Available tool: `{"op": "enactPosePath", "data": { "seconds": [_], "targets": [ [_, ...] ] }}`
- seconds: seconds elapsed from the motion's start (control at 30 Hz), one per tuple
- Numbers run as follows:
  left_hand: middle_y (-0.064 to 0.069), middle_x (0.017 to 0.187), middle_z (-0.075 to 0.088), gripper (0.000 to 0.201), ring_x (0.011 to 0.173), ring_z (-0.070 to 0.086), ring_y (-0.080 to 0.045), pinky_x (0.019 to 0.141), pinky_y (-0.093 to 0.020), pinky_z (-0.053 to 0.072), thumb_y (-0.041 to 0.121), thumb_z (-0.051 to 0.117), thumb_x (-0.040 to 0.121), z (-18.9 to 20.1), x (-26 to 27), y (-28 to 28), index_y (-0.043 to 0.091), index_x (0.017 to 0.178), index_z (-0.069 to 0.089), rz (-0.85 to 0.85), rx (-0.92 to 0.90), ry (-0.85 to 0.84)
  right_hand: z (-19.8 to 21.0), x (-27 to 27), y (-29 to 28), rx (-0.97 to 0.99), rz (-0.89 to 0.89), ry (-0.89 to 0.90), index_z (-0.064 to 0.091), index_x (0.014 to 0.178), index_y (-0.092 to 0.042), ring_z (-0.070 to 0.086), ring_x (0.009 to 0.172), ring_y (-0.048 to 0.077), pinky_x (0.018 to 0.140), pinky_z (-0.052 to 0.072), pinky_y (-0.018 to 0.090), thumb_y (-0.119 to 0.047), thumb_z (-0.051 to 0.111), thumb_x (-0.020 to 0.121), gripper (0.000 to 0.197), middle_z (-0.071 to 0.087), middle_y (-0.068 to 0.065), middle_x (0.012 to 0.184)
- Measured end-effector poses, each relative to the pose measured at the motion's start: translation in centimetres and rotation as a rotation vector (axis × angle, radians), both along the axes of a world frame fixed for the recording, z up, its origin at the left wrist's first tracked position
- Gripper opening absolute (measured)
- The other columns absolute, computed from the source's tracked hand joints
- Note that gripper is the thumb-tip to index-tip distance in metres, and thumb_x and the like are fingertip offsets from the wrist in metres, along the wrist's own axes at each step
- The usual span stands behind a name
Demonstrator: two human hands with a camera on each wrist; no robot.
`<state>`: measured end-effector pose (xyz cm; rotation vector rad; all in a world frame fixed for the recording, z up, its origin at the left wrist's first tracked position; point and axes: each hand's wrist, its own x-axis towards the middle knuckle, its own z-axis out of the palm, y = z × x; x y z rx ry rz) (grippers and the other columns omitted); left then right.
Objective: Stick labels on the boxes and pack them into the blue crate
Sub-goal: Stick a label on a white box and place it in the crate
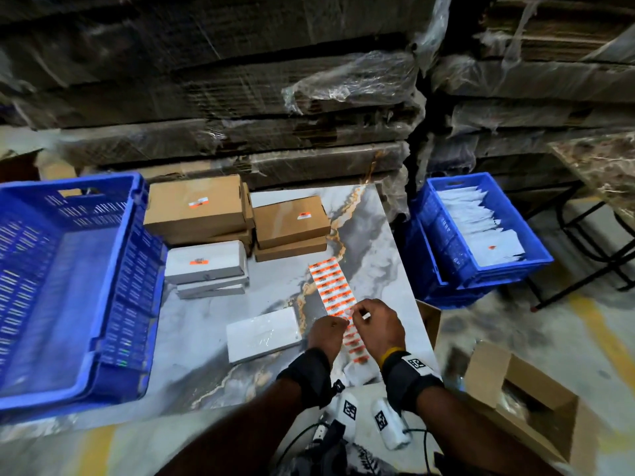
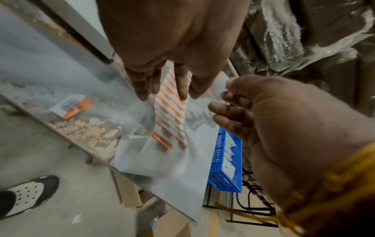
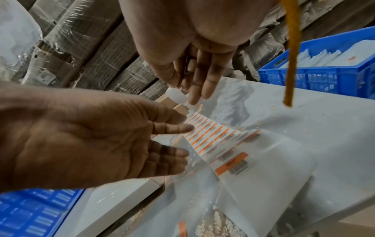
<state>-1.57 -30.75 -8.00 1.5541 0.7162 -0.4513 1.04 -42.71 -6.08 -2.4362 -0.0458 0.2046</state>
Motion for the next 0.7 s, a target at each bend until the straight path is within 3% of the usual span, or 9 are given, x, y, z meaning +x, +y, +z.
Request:
{"op": "enactPosePath", "data": {
  "seconds": [0.03, 0.1, 0.23, 0.3, 0.37, 0.47, 0.57, 0.63, 0.7],
  "targets": [
    [-0.009, 0.072, 0.06, 0.015, 0.061, 0.055, -0.019, 0.055, -0.031, 0.042, 0.021, 0.059, 0.086, 0.7, -0.2, 0.4, 0.011, 0.079, 0.067, 0.063, -0.095, 0.025, 0.1, 0.0, 0.4, -0.032, 0.019, -0.02, 0.069, 0.093, -0.025, 0.065, 0.085, 0.018, 0.07, 0.048, 0.027, -0.032, 0.059, 0.091, 0.012, 0.066, -0.004, 0.1],
    [-0.009, 0.075, 0.062, 0.016, 0.061, 0.057, -0.02, 0.057, -0.024, 0.042, 0.022, 0.059, 0.091, 1.4, -0.6, 1.7, 0.01, 0.088, 0.068, 0.164, -0.226, 0.074, 0.3, -0.1, 1.6, -0.065, 0.069, -0.054, 0.068, 0.095, -0.026, 0.064, 0.087, 0.019, 0.069, 0.047, 0.028, -0.034, 0.058, 0.091, 0.013, 0.064, -0.005, 0.101],
    [-0.014, 0.086, 0.069, 0.033, 0.067, 0.067, -0.023, 0.064, -0.028, 0.049, 0.034, 0.055, 0.098, 2.3, -1.9, 4.8, 0.004, 0.103, 0.068, 0.32, -0.33, 0.052, 0.3, -0.5, 4.5, -0.099, 0.226, -0.11, 0.065, 0.093, -0.028, 0.063, 0.087, 0.019, 0.069, 0.05, 0.032, -0.036, 0.056, 0.091, 0.012, 0.062, -0.006, 0.102],
    [-0.013, 0.085, 0.066, 0.035, 0.062, 0.064, -0.022, 0.06, -0.028, 0.048, 0.034, 0.058, 0.097, 2.5, -2.4, 6.1, 0.002, 0.107, 0.067, 0.38, -0.349, 0.037, 0.3, -0.8, 5.9, -0.109, 0.316, -0.14, 0.066, 0.095, -0.028, 0.062, 0.089, 0.018, 0.069, 0.048, 0.031, -0.036, 0.055, 0.092, 0.014, 0.061, -0.007, 0.106],
    [-0.012, 0.087, 0.067, 0.032, 0.067, 0.065, -0.023, 0.064, -0.032, 0.051, 0.029, 0.06, 0.096, 3.0, -3.1, 7.6, 0.001, 0.112, 0.066, 0.403, -0.348, 0.012, 0.5, -1.2, 7.4, -0.098, 0.407, -0.179, 0.068, 0.098, -0.028, 0.063, 0.091, 0.019, 0.068, 0.047, 0.031, -0.034, 0.055, 0.093, 0.015, 0.061, -0.006, 0.107],
    [-0.012, 0.082, 0.072, 0.021, 0.07, 0.071, -0.025, 0.066, -0.033, 0.056, 0.021, 0.06, 0.096, 3.3, -4.1, 9.9, 0.004, 0.102, 0.069, 0.449, -0.387, 0.012, 0.6, -1.9, 9.5, -0.074, 0.511, -0.203, 0.069, 0.102, -0.028, 0.065, 0.089, 0.022, 0.066, 0.049, 0.033, -0.032, 0.054, 0.093, 0.018, 0.062, -0.004, 0.107],
    [-0.011, 0.075, 0.071, 0.018, 0.067, 0.072, -0.024, 0.057, -0.033, 0.058, 0.012, 0.054, 0.097, 3.4, -5.0, 12.1, 0.003, 0.099, 0.068, 0.446, -0.406, 0.001, 0.1, -2.4, 11.0, -0.048, 0.567, -0.18, 0.069, 0.11, -0.031, 0.066, 0.093, 0.021, 0.072, 0.051, 0.033, -0.033, 0.053, 0.091, 0.025, 0.062, -0.005, 0.11],
    [-0.012, 0.07, 0.067, 0.015, 0.064, 0.069, -0.025, 0.052, -0.032, 0.057, 0.01, 0.056, 0.095, 3.4, -5.4, 13.1, 0.004, 0.089, 0.068, 0.453, -0.358, 0.005, -0.3, -2.8, 11.9, -0.055, 0.591, -0.136, 0.069, 0.114, -0.032, 0.065, 0.099, 0.017, 0.077, 0.051, 0.031, -0.033, 0.055, 0.092, 0.026, 0.061, -0.007, 0.113],
    [-0.012, 0.067, 0.064, 0.014, 0.064, 0.063, -0.026, 0.056, -0.032, 0.056, 0.009, 0.056, 0.094, 3.2, -5.6, 14.2, 0.004, 0.085, 0.066, 0.443, -0.261, 0.021, -0.4, -3.0, 12.6, -0.037, 0.58, -0.08, 0.069, 0.113, -0.032, 0.063, 0.099, 0.013, 0.079, 0.049, 0.028, -0.035, 0.06, 0.091, 0.024, 0.061, -0.009, 0.112]
  ]
}}
